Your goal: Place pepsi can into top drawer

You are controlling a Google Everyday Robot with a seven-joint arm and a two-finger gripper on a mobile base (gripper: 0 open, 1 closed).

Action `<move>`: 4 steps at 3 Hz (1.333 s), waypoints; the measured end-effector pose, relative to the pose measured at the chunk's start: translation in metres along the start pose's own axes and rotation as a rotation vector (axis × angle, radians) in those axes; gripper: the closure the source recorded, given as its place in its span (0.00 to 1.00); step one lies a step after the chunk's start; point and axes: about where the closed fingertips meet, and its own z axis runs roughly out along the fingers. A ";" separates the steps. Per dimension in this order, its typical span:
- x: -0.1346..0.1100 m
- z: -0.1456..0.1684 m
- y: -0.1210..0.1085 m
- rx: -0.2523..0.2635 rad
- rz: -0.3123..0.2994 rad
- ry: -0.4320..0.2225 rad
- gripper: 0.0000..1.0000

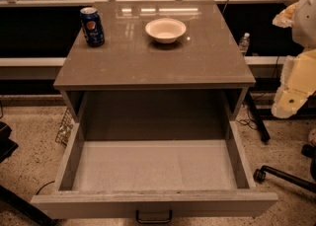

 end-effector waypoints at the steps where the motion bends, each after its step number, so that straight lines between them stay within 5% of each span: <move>1: -0.002 0.000 -0.002 0.004 -0.003 -0.007 0.00; 2: -0.021 0.006 -0.023 0.056 -0.040 -0.087 0.00; 4: -0.105 0.061 -0.101 0.120 -0.011 -0.481 0.00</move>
Offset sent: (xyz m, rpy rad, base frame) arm 0.0630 0.0318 0.0104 0.1240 -0.1700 0.1129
